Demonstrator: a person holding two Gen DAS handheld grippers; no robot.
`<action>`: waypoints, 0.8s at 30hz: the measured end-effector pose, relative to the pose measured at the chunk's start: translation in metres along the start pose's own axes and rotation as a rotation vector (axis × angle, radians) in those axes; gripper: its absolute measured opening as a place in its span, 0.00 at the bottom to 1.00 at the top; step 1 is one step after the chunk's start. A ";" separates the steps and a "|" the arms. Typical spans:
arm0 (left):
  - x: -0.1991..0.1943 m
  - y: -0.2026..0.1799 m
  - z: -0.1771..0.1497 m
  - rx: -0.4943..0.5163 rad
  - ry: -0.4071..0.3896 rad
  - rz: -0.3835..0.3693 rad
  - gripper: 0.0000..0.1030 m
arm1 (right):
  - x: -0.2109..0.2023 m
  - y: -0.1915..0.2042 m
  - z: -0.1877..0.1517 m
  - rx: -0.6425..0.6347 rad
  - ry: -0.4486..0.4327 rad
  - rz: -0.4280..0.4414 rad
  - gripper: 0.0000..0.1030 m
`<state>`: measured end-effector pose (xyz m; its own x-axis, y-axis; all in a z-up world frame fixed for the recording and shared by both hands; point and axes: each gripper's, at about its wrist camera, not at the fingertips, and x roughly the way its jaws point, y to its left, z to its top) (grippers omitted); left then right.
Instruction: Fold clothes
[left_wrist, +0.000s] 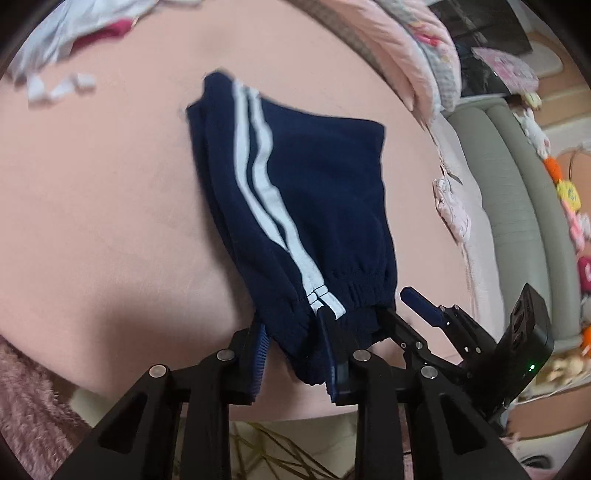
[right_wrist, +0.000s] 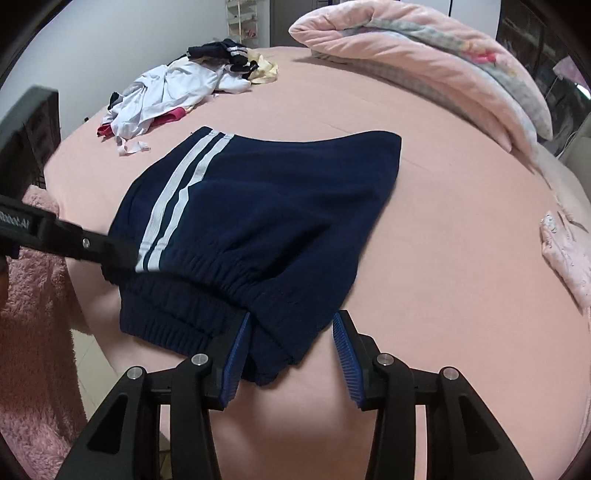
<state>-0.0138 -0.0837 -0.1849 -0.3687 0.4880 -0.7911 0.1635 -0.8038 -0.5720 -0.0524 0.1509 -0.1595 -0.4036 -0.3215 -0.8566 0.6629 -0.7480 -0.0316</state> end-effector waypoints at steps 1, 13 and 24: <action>0.000 -0.004 0.000 0.010 0.001 -0.001 0.22 | 0.000 -0.001 0.002 0.013 0.000 -0.011 0.41; 0.021 -0.028 -0.001 0.011 0.046 0.002 0.22 | -0.012 -0.038 -0.001 0.177 -0.009 -0.031 0.40; 0.012 -0.050 0.000 0.109 -0.029 0.018 0.19 | 0.005 -0.003 -0.002 0.041 0.074 0.179 0.40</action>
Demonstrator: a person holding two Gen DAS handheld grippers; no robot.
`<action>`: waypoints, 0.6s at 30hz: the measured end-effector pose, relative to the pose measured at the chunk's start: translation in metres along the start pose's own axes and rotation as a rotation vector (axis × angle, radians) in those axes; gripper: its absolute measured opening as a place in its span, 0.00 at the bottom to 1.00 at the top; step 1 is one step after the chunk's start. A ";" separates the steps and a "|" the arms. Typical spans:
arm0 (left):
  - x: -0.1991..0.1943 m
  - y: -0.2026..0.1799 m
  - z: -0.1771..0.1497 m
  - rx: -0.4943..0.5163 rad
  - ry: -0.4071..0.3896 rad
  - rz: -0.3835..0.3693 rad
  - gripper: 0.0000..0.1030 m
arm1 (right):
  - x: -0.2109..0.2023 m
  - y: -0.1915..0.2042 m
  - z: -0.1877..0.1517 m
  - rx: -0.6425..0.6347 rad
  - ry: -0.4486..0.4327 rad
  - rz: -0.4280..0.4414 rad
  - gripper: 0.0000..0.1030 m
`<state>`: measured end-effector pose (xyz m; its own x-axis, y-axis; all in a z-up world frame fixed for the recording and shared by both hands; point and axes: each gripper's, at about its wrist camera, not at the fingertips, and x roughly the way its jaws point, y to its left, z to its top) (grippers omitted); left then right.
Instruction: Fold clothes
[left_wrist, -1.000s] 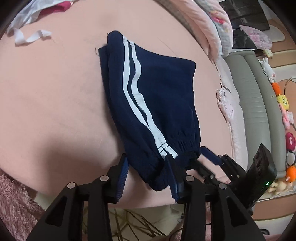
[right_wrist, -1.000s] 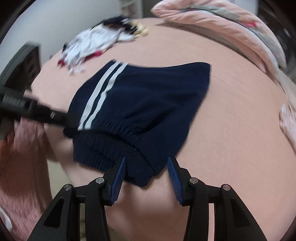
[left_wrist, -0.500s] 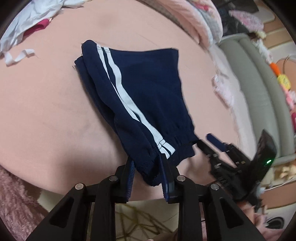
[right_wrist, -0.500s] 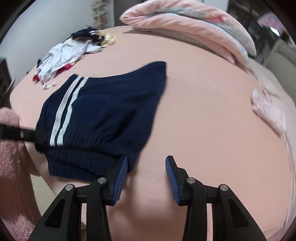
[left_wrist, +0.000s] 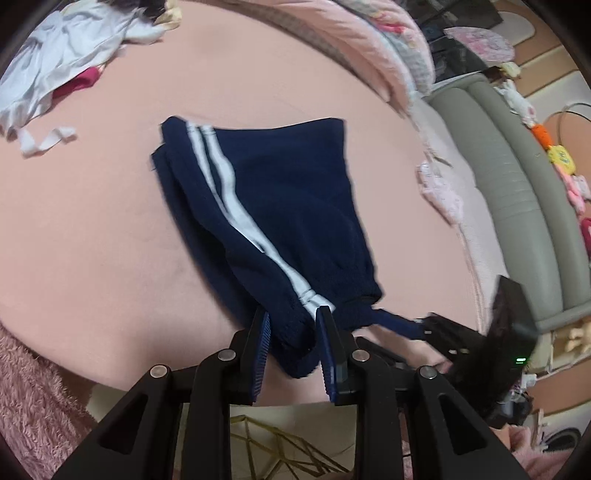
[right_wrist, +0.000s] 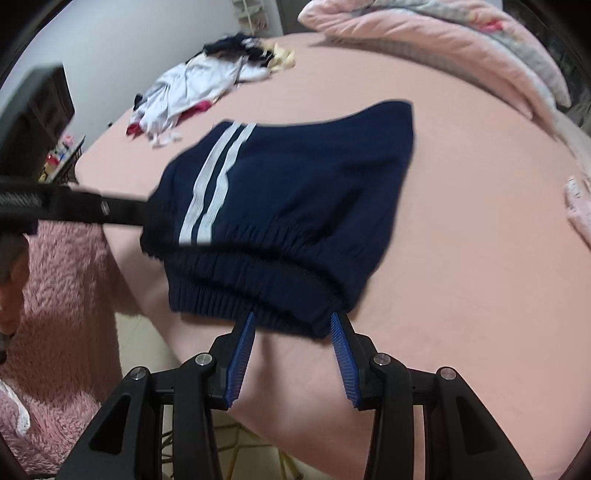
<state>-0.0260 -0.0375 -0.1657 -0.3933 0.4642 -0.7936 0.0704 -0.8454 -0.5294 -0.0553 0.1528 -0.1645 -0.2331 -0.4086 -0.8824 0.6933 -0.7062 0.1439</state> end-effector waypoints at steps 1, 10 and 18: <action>0.002 -0.001 0.001 0.002 0.000 -0.008 0.18 | 0.003 -0.002 0.002 0.007 -0.004 -0.006 0.40; 0.038 0.015 -0.014 -0.108 0.134 -0.115 0.13 | -0.002 -0.033 0.009 0.190 -0.087 -0.050 0.35; 0.027 0.029 -0.006 -0.179 0.125 -0.173 0.26 | -0.039 -0.057 -0.010 0.221 -0.040 0.088 0.38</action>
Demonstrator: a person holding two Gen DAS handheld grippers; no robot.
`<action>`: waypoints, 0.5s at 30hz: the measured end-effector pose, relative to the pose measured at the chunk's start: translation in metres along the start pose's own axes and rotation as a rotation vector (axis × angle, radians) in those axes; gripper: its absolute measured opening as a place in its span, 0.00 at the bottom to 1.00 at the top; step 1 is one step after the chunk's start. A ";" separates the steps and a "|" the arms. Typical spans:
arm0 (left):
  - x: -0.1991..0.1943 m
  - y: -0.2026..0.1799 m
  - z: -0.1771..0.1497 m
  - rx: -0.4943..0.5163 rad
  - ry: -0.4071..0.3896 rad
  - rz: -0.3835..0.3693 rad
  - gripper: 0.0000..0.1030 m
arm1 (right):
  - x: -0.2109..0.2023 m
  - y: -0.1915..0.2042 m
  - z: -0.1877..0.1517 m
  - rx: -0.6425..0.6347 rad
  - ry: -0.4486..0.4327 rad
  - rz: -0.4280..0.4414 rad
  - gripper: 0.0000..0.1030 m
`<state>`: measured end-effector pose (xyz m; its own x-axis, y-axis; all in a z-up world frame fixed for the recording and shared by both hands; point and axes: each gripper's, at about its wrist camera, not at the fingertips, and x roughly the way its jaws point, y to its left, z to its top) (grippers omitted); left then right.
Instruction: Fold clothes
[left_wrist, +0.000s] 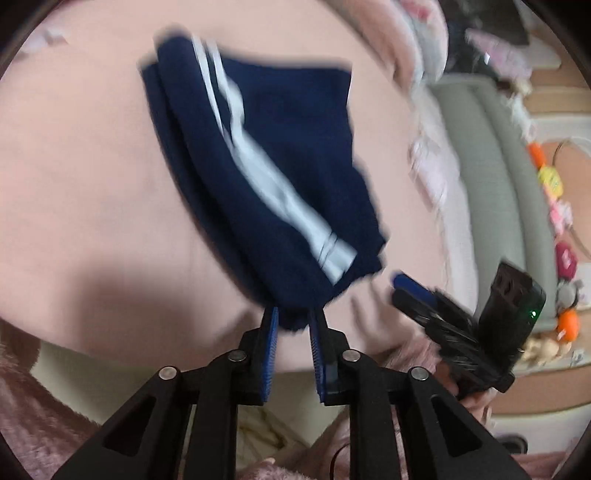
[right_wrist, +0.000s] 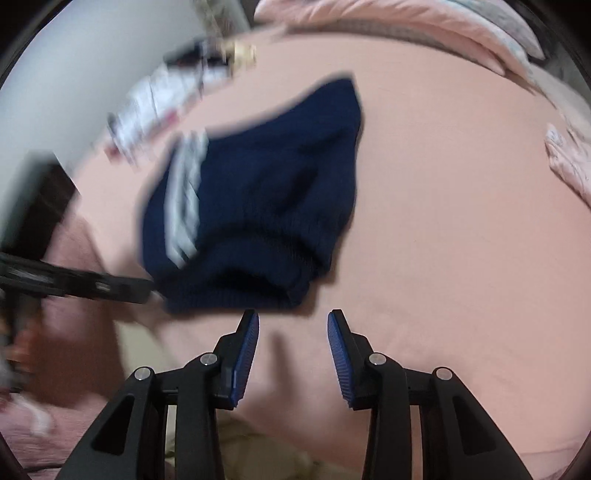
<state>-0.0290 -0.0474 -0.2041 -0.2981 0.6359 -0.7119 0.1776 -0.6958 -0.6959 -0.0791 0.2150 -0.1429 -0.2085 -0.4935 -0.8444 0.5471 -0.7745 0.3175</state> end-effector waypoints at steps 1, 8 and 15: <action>-0.009 0.002 0.004 -0.020 -0.042 -0.018 0.35 | -0.014 -0.008 0.007 0.053 -0.056 0.050 0.38; -0.007 0.029 0.056 -0.116 -0.207 0.070 0.67 | 0.028 -0.057 0.082 0.209 -0.067 -0.025 0.70; 0.018 0.021 0.068 -0.041 -0.185 0.135 0.51 | 0.091 -0.055 0.094 0.190 0.052 0.029 0.28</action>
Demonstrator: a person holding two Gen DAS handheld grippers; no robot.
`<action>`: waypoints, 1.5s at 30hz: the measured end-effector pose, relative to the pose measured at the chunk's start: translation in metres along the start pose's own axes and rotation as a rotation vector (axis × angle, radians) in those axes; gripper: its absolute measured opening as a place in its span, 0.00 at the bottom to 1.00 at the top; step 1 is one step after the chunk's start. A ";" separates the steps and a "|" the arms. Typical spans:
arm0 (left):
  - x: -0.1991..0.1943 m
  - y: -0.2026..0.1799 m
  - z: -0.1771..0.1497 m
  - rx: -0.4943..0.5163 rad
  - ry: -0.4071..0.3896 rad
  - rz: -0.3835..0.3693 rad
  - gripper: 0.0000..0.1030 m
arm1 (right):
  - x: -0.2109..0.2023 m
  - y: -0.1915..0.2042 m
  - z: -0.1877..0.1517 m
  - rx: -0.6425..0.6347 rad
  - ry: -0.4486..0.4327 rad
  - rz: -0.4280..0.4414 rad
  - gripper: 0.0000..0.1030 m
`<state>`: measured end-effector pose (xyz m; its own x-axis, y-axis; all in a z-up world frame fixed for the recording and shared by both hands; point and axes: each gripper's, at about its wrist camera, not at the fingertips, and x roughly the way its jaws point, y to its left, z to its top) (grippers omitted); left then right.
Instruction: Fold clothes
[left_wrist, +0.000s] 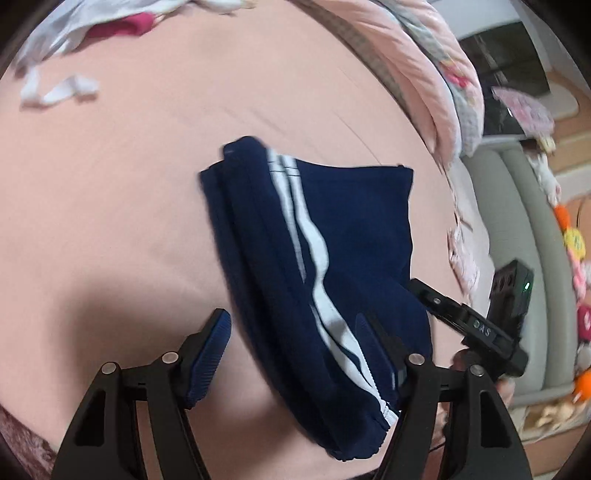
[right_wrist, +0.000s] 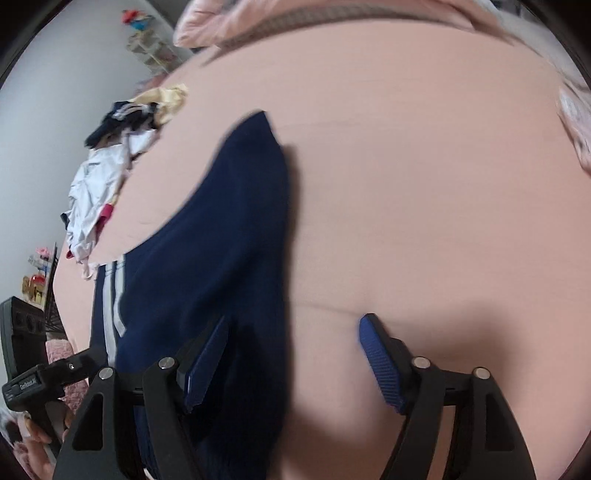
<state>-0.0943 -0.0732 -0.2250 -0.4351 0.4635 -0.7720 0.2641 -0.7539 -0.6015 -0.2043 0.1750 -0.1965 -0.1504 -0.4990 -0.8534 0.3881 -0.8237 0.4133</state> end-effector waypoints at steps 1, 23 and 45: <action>0.003 -0.004 0.003 0.018 0.018 0.007 0.43 | 0.002 0.004 -0.002 -0.009 0.018 0.045 0.16; 0.030 -0.117 0.000 0.582 0.098 -0.059 0.19 | -0.109 0.008 -0.097 -0.068 -0.386 -0.274 0.26; 0.020 -0.085 -0.039 0.785 0.199 0.288 0.58 | -0.102 0.005 -0.143 -0.210 -0.090 -0.514 0.52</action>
<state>-0.0921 0.0186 -0.1975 -0.2643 0.2220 -0.9385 -0.3631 -0.9245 -0.1165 -0.0568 0.2603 -0.1528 -0.4416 -0.0761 -0.8940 0.4156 -0.9004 -0.1286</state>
